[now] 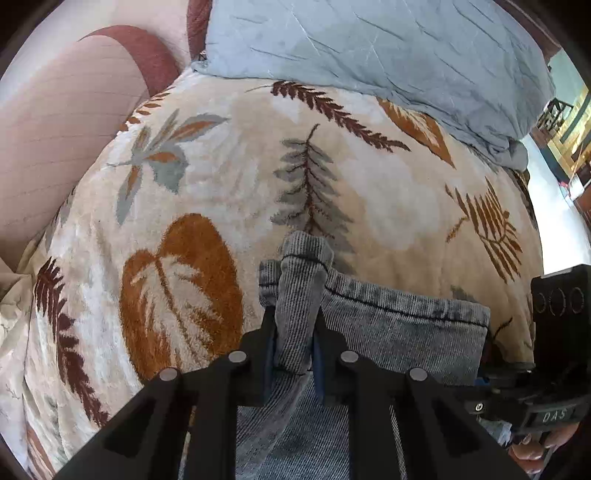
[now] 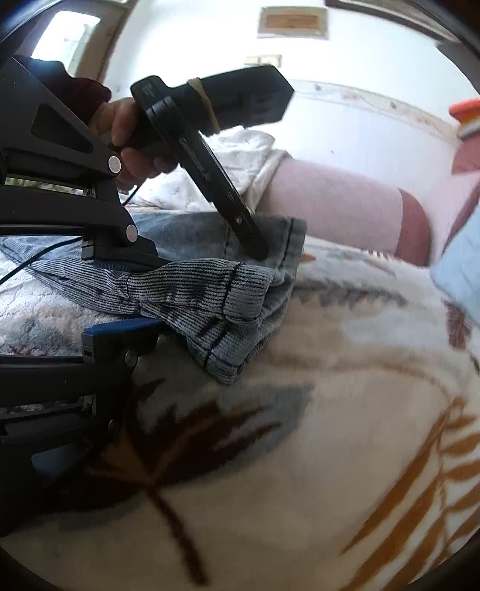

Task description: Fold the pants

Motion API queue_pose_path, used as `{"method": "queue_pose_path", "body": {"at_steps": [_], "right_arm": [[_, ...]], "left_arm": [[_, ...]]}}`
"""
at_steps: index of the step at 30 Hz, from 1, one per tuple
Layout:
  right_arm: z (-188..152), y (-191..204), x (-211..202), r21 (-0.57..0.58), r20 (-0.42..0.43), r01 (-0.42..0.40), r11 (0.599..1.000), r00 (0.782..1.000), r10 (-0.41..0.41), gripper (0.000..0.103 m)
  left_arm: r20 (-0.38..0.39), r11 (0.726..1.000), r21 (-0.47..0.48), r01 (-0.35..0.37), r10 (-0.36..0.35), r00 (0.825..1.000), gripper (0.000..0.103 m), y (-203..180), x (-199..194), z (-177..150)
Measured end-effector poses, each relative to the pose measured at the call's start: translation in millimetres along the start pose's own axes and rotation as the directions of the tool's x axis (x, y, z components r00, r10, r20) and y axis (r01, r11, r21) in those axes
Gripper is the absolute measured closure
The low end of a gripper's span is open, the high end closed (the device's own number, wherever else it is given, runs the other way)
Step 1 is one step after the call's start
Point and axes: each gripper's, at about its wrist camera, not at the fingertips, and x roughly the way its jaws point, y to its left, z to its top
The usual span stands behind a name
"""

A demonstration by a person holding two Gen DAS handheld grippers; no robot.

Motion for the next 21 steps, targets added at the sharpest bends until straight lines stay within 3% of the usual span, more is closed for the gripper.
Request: {"method": "queue_pose_path", "body": {"at_steps": [6,11,16,21], "right_arm": [[-4,20,-6,-0.096,0.019,0.019,0.995,1.000,-0.017,0.085],[-16,57,-17,-0.243,0.054,-0.003,0.970,0.998,0.016,0.085],[-43,98,-18,-0.404,0.043,-0.039,0.914,0.997,0.061,0.085],[-83,136,1,-0.553,-0.070,-0.109,0.826,0.994,0.085,0.085]], "left_arm": [[0.112,0.994,-0.096,0.061,-0.050,0.992,0.086,18,-30,-12],[0.244,0.980,-0.166,0.109,-0.066,0.968,0.086,37,-76,-35],[0.353,0.961,-0.237,0.145,-0.054,0.934,0.086,54,-123,-83],[0.407,0.936,-0.320,0.144,-0.001,0.914,0.087,74,-157,-145]]}}
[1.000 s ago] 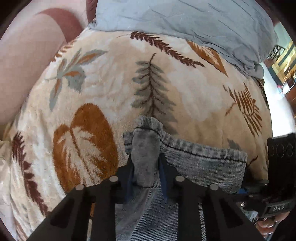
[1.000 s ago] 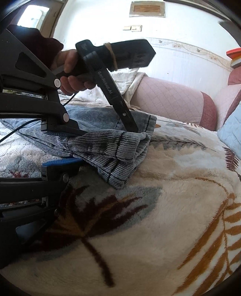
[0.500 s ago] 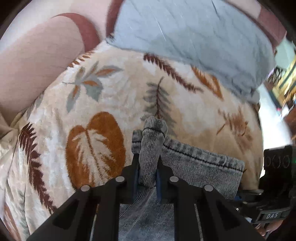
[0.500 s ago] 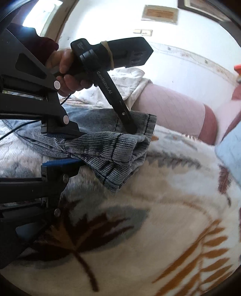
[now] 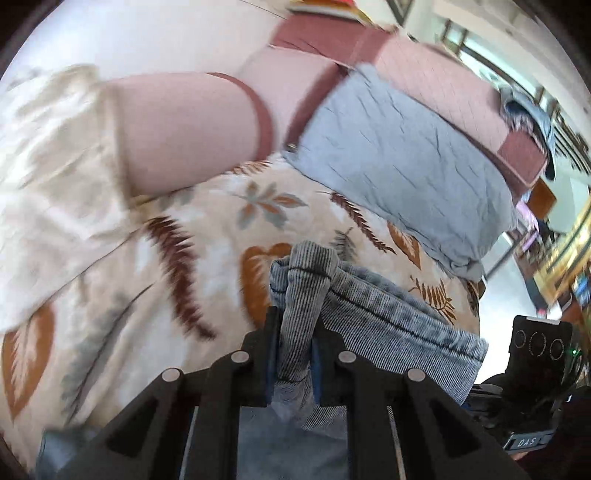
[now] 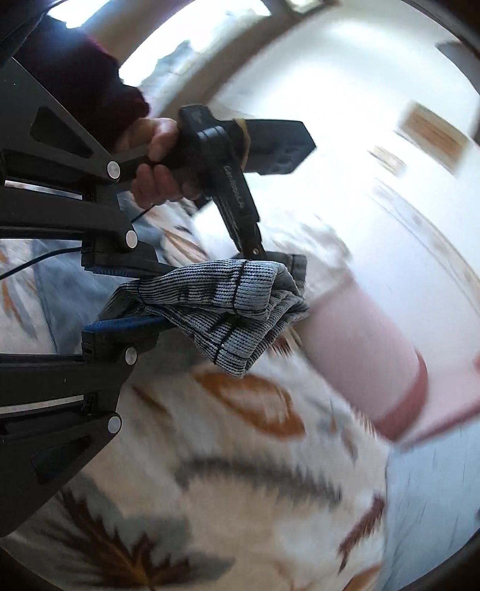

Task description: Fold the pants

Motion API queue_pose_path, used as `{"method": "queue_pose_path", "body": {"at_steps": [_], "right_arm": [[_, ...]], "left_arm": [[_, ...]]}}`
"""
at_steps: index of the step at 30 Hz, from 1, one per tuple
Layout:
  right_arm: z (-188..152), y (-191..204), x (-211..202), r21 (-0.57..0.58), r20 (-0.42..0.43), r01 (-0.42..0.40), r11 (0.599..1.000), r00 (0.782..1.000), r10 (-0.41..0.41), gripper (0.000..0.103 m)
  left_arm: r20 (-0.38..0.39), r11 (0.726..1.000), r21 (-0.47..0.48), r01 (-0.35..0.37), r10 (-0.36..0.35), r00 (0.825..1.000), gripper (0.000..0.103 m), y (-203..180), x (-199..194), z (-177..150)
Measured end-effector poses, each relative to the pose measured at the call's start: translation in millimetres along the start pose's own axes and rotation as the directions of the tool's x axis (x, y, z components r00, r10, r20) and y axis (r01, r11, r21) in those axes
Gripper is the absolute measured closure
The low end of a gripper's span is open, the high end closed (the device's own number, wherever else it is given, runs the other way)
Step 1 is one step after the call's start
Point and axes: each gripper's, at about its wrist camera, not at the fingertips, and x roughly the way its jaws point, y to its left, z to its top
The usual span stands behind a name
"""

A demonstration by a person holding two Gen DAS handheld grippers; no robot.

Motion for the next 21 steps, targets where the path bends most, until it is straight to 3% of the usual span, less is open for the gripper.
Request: {"method": "queue_pose_path", "body": {"at_steps": [4,7,9,11,12,13,14,15,16,19,21], "right_arm": [[-21,27,33,-0.071,-0.143,-0.059,0.996,0.989,0.049,0.085],[-40,37,61,-0.121,-0.252,-0.050,0.991,0.968,0.018,0.083],[-53,38,82,-0.124,-0.353,-0.062,0.990,0.935,0.014,0.077],[-61,37,93,-0.105,-0.409,-0.077,0.991,0.912,0.028,0.062],[-64,37,99,-0.088,-0.452,-0.107,0.990,0.890,0.056,0.057],[-67,38,103,-0.064,-0.489,-0.136,0.989,0.868,0.087,0.044],[-69,39,104,-0.028,-0.529,-0.169,0.985,0.839,0.129,0.043],[-69,41,103,-0.015,-0.539,-0.205,0.979,0.826,0.165,0.043],[-66,43,101,-0.020,-0.533,-0.229,0.973,0.826,0.184,0.043],[-48,39,88,-0.011,-0.462,-0.269,0.963,0.856,0.234,0.043],[-34,27,80,0.048,-0.390,-0.261,0.964,0.884,0.258,0.043]], "left_arm": [[-0.012,0.997,-0.062,-0.055,0.055,0.998,0.086,30,-27,-36],[-0.062,0.981,-0.141,-0.135,0.128,0.990,0.082,58,-33,-67],[-0.102,0.959,-0.201,-0.197,0.180,0.978,0.078,77,-36,-89],[-0.120,0.936,-0.261,-0.236,0.211,0.970,0.076,92,-44,-109],[-0.122,0.924,-0.286,-0.252,0.226,0.966,0.075,97,-49,-117],[-0.123,0.911,-0.311,-0.271,0.244,0.962,0.075,102,-55,-124],[-0.119,0.902,-0.327,-0.283,0.258,0.959,0.075,105,-62,-129],[-0.108,0.889,-0.341,-0.305,0.286,0.952,0.075,107,-71,-133],[-0.091,0.879,-0.356,-0.316,0.304,0.948,0.075,108,-81,-135],[-0.020,0.863,-0.408,-0.299,0.319,0.948,0.074,103,-105,-131],[0.001,0.859,-0.428,-0.282,0.312,0.950,0.065,94,-111,-124]]}}
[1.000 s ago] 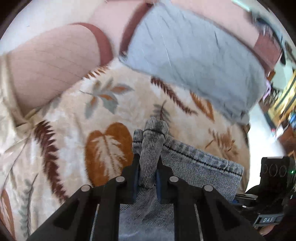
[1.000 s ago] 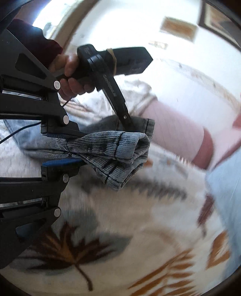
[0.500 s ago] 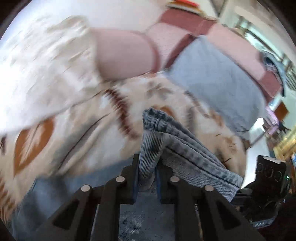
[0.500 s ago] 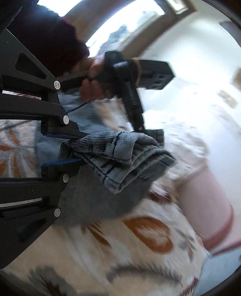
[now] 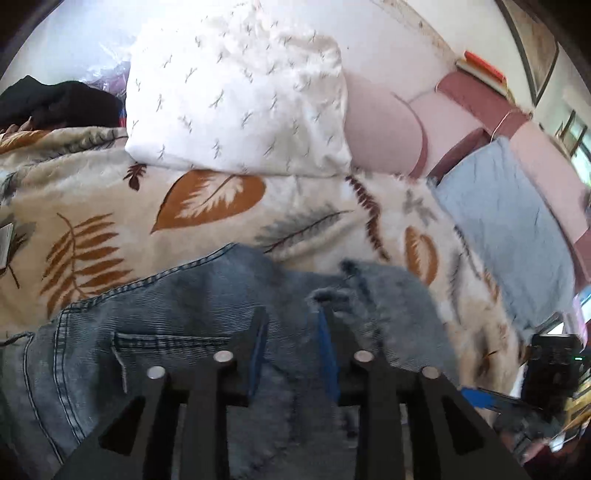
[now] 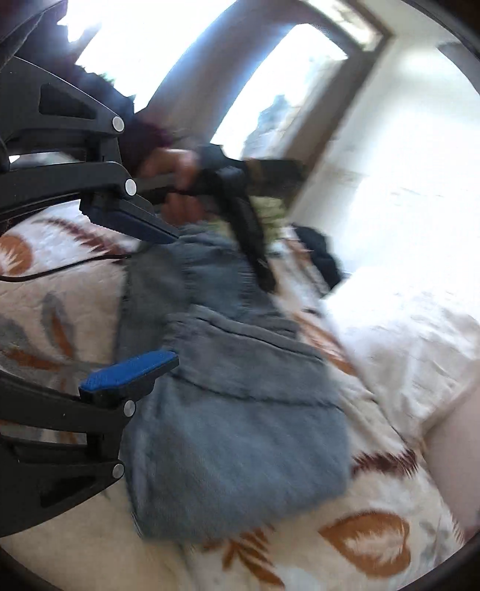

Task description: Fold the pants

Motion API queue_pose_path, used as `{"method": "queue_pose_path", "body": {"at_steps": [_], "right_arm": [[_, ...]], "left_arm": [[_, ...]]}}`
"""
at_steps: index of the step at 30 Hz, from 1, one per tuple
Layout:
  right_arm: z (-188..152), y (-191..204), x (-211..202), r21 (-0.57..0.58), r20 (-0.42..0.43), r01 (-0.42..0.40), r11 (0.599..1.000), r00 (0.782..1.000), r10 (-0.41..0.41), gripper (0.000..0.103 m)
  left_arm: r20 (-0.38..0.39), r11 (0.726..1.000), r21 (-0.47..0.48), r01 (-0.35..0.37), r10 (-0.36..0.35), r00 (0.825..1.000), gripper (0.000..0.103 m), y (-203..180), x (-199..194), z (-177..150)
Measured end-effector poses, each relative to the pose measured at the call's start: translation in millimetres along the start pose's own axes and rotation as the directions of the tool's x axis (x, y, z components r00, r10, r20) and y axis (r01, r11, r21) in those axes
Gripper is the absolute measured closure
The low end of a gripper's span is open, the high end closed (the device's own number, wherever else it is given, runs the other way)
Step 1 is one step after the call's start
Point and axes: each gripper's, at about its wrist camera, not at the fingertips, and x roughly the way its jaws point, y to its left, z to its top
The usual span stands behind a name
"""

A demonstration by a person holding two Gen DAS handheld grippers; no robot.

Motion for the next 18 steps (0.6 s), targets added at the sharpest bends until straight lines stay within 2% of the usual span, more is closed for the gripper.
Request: {"method": "queue_pose_path", "body": {"at_steps": [2,3,5,9,11,13,15,16,18], "right_arm": [[10,-11,-12,0.055,0.070,0.028,0.998,0.997,-0.032,0.042],[13,-18,-17,0.080,0.093,0.044,0.996,0.994,-0.051,0.042],[14,-28,-24,0.126,0.119,0.062,0.990,0.990,-0.077,0.042],[19,-49,-25,0.204,0.131,0.071,0.977,0.986,-0.099,0.042],[21,-50,-26,0.199,0.125,0.083,0.976,0.986,-0.109,0.042],[18,-48,-23,0.196,0.116,0.090,0.976,0.987,-0.114,0.042],[19,-49,-21,0.201,0.113,0.088,0.976,0.987,-0.113,0.042],[18,-49,-21,0.203,0.115,0.091,0.975,0.987,-0.116,0.042],[17,-48,-24,0.207,0.127,0.094,0.974,0.984,-0.122,0.042]], "left_arm": [[0.006,1.000,-0.027,0.009,-0.009,1.000,0.051,-11,1,1],[0.003,0.999,-0.038,0.007,-0.007,1.000,0.047,-18,3,-1],[-0.028,0.998,-0.069,0.001,-0.003,1.000,0.030,-22,10,-10],[-0.102,0.982,-0.190,-0.011,-0.008,0.995,0.027,-21,28,-30],[-0.127,0.966,-0.259,0.009,-0.043,0.991,0.019,-20,35,-41],[-0.148,0.955,-0.295,0.031,-0.078,0.986,0.018,-27,40,-50],[-0.145,0.955,-0.290,0.065,-0.112,0.983,0.017,-39,45,-55],[-0.150,0.960,-0.274,0.058,-0.102,0.983,0.015,-46,48,-57],[-0.186,0.975,-0.224,-0.006,-0.036,0.982,0.018,-57,56,-62]]}}
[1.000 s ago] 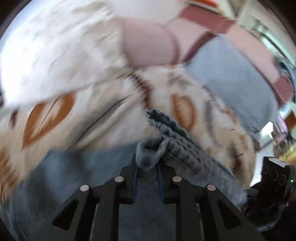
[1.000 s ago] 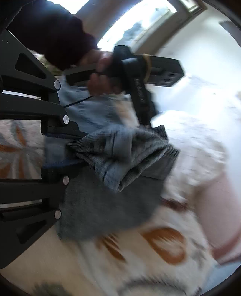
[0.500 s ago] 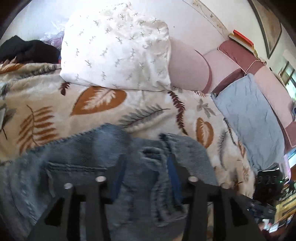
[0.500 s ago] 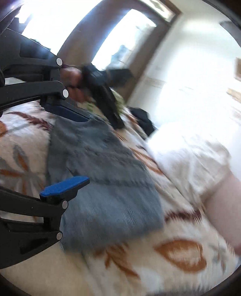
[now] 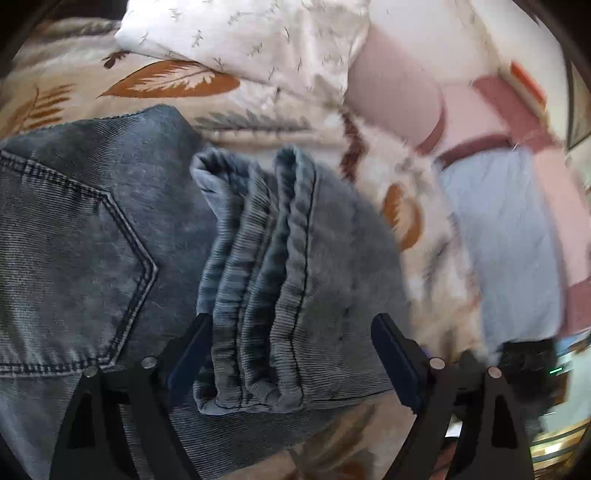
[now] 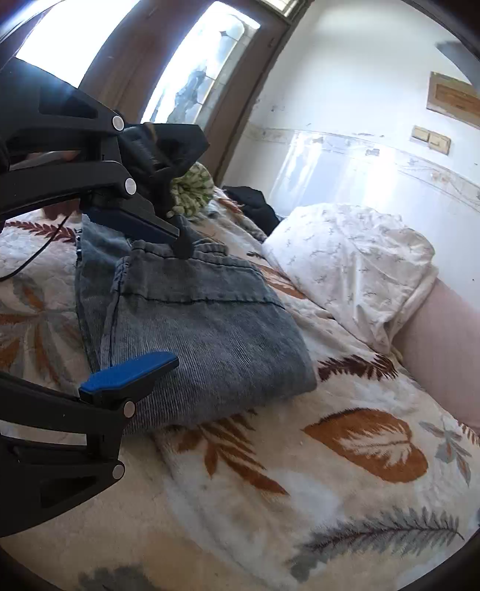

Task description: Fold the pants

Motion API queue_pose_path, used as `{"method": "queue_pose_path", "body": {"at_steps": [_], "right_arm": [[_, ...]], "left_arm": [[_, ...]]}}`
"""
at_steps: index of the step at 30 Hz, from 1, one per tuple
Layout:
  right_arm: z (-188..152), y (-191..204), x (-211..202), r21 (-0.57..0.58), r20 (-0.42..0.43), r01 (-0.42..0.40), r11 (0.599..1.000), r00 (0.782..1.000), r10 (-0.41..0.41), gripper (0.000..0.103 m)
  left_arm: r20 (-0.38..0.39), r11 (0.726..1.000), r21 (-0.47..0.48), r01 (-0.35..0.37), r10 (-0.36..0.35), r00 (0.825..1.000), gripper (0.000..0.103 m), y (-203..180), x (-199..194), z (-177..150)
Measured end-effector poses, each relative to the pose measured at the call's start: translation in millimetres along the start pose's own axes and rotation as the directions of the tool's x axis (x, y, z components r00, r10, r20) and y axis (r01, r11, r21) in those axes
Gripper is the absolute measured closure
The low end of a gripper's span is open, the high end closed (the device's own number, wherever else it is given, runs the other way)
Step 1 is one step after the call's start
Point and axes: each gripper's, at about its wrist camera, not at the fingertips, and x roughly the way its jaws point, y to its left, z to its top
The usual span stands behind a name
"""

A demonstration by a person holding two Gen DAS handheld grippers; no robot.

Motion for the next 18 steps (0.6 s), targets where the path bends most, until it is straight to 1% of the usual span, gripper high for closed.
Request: {"method": "queue_pose_path", "body": {"at_steps": [1,2,3,4,6,7,8,9,10,11,12,14,15,17,18], "right_arm": [[-3,1,-5,0.001,0.004,0.000,1.000,1.000,0.000,0.042],[-3,1,-7,0.002,0.010,0.000,1.000,1.000,0.000,0.042],[-3,1,-8,0.001,0.016,0.003,1.000,1.000,-0.003,0.042],[-3,1,-9,-0.002,0.023,0.009,1.000,1.000,-0.009,0.042],[-3,1,-12,-0.001,0.033,0.017,1.000,0.999,-0.017,0.042],[-3,0,-13,0.002,0.039,0.021,1.000,0.999,-0.021,0.042],[-3,-2,-15,0.013,0.045,0.024,1.000,0.999,-0.025,0.042],[-2,-4,-16,0.027,0.051,0.024,0.999,0.998,-0.025,0.042],[-2,-7,-17,0.040,0.053,0.020,0.999,0.998,-0.023,0.042],[-1,-9,-16,0.054,0.047,0.018,0.998,0.999,-0.021,0.042],[-1,-11,-15,0.061,0.038,0.023,0.998,0.999,-0.025,0.042],[-3,-12,-10,0.062,0.014,0.034,0.998,0.999,-0.035,0.042],[-4,-10,-8,0.055,0.004,0.033,0.998,0.999,-0.033,0.042],[-6,-6,-7,0.032,-0.006,0.021,0.999,1.000,-0.021,0.042],[-7,-4,-6,0.022,-0.011,0.012,1.000,1.000,-0.011,0.042]], "left_arm": [[0.001,1.000,0.009,-0.008,0.008,1.000,0.032,-3,1,-2],[-0.001,1.000,0.001,0.013,-0.013,1.000,0.061,-4,0,-4],[-0.011,0.999,-0.023,0.047,-0.047,0.999,0.071,-3,-2,-6],[-0.022,0.994,-0.069,0.081,-0.083,0.996,0.076,-2,-5,-8],[-0.011,0.984,-0.133,0.117,-0.120,0.993,0.079,-2,-16,-14],[0.004,0.979,-0.141,0.148,-0.149,0.989,0.079,-4,-23,-19],[0.013,0.976,-0.148,0.160,-0.160,0.987,0.078,-5,-29,-25],[0.003,0.976,-0.166,0.139,-0.141,0.990,0.075,-2,-30,-30],[-0.033,0.973,-0.208,0.098,-0.107,0.994,0.065,7,-25,-35],[-0.083,0.967,-0.246,0.062,-0.085,0.993,0.047,18,-17,-39],[-0.116,0.956,-0.287,0.068,-0.105,0.988,0.047,31,-10,-43],[-0.086,0.935,-0.327,0.136,-0.173,0.981,0.047,43,-16,-45],[-0.078,0.936,-0.325,0.134,-0.168,0.983,0.044,43,-23,-43],[-0.027,0.950,-0.297,0.094,-0.107,0.994,0.026,42,-39,-37],[0.011,0.956,-0.284,0.069,-0.069,0.998,0.024,42,-48,-32]]}}
